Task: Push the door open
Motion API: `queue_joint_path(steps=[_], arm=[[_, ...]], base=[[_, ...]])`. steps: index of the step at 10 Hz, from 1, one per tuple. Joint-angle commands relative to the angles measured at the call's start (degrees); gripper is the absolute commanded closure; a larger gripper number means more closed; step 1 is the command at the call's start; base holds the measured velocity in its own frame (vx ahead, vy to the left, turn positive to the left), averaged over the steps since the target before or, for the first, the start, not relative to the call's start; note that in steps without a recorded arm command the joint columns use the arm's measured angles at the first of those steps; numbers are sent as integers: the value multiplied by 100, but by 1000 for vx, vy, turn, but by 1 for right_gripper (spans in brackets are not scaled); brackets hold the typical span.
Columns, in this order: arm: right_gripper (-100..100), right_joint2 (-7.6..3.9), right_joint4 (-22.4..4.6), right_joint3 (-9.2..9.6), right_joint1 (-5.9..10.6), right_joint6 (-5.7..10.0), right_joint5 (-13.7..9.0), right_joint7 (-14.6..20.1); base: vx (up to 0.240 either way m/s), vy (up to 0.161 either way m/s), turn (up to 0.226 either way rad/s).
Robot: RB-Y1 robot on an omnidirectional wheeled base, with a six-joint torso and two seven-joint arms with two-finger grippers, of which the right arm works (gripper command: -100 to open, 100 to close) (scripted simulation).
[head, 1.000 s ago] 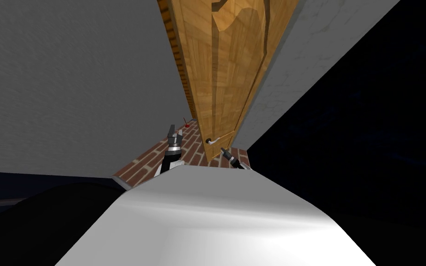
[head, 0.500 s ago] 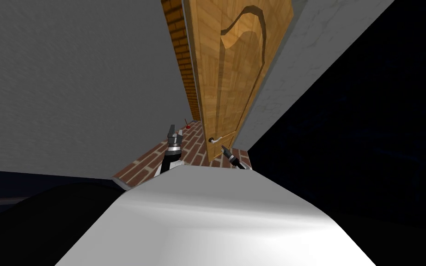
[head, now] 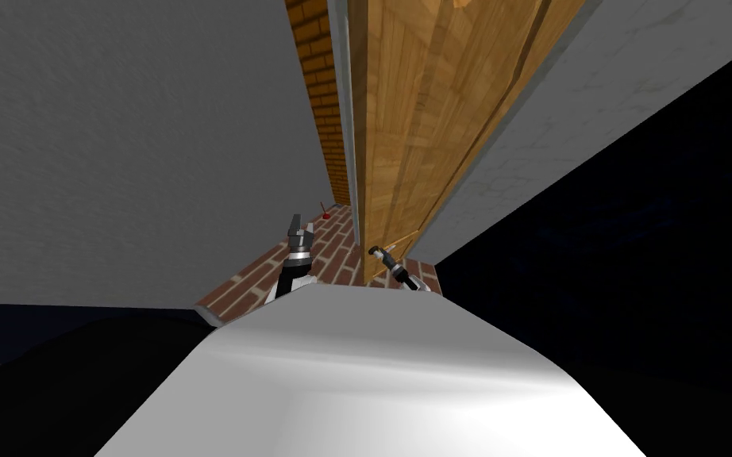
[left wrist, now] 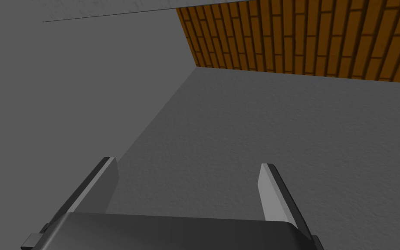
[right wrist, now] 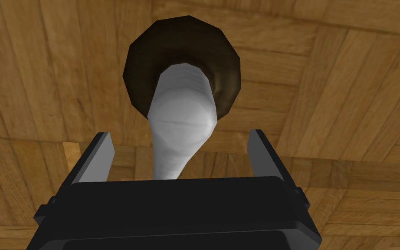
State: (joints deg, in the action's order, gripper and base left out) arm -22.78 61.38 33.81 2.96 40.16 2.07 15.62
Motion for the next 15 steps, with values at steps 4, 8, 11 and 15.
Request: queue_joint_path(steps=[4,8,11,15], arm=[[100,-8,-3,4,-6,17,0,6],[100,-167,95,167,-83,105,37,84],[100,-415,287,410,-178,285,95,199],[100,-704,512,696,-290,495,163,334]], base=[[-24,-20,2],[-20,-60,5],[-58,-159,9],[-104,-141,55]])
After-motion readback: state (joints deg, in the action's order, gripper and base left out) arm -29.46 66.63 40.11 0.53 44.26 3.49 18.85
